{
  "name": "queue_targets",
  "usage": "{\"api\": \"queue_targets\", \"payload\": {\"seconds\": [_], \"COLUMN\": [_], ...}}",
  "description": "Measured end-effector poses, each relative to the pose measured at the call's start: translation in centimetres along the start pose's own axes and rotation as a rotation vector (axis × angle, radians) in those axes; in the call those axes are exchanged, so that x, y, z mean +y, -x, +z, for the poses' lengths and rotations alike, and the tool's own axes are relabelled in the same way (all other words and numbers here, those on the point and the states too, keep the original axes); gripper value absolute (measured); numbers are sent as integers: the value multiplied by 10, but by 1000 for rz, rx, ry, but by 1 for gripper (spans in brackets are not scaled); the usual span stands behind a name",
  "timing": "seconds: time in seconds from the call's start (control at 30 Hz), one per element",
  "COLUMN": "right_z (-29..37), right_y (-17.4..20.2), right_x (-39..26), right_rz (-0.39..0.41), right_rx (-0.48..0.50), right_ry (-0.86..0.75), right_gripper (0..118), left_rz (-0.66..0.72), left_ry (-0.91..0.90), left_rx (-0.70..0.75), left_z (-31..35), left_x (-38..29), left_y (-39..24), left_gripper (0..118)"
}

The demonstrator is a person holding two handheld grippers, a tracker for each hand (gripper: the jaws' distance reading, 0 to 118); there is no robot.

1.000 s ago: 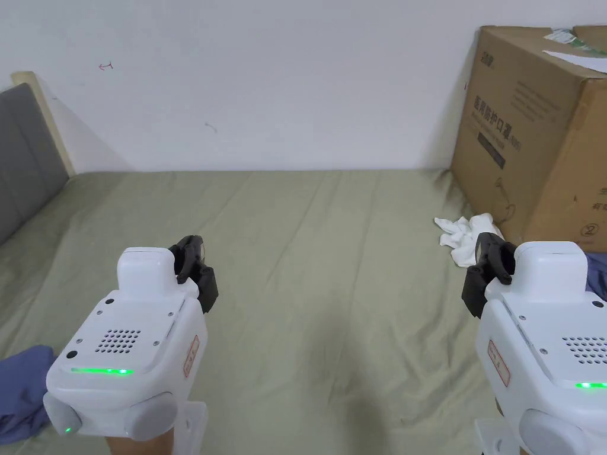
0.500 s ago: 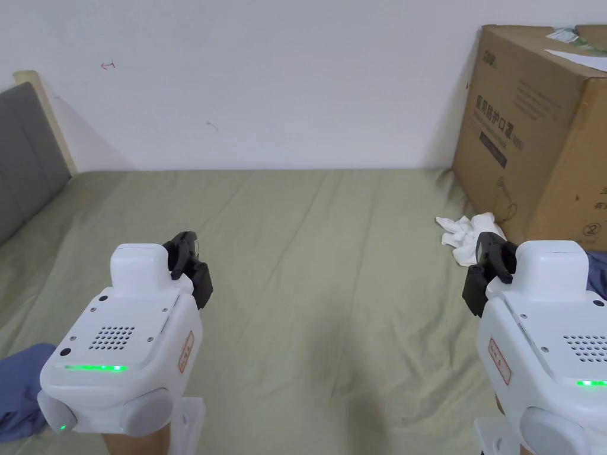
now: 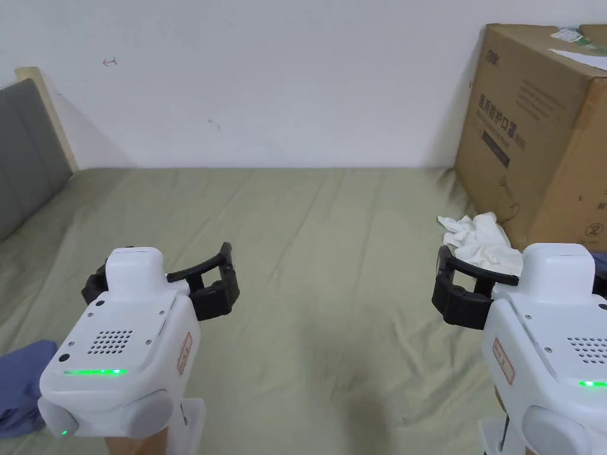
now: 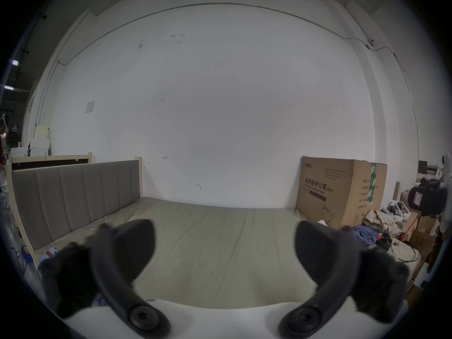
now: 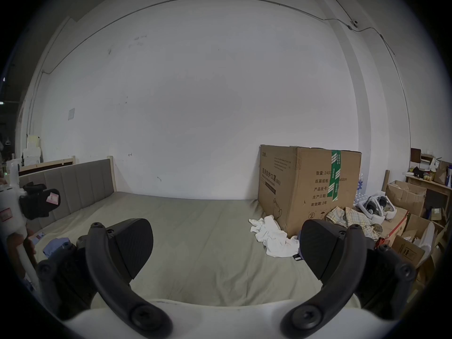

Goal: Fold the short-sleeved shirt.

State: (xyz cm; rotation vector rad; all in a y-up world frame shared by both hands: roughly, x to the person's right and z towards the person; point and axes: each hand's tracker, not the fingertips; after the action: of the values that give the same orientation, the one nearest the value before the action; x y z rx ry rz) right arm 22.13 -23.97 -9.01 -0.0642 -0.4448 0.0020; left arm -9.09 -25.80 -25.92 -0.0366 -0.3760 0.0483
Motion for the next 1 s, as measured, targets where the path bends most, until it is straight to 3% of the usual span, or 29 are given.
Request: {"api": "queue_targets", "payload": {"seconds": [1.0], "right_z": [-3], "right_y": [4], "right_x": [4], "right_rz": [-14], "right_rx": [-3], "right_ry": [-20], "right_gripper": [118], "left_rz": [-41], "left_ry": [-31], "left_rx": [23], "left_z": [1], "left_x": [3], "left_y": [6], "left_gripper": [118]}}
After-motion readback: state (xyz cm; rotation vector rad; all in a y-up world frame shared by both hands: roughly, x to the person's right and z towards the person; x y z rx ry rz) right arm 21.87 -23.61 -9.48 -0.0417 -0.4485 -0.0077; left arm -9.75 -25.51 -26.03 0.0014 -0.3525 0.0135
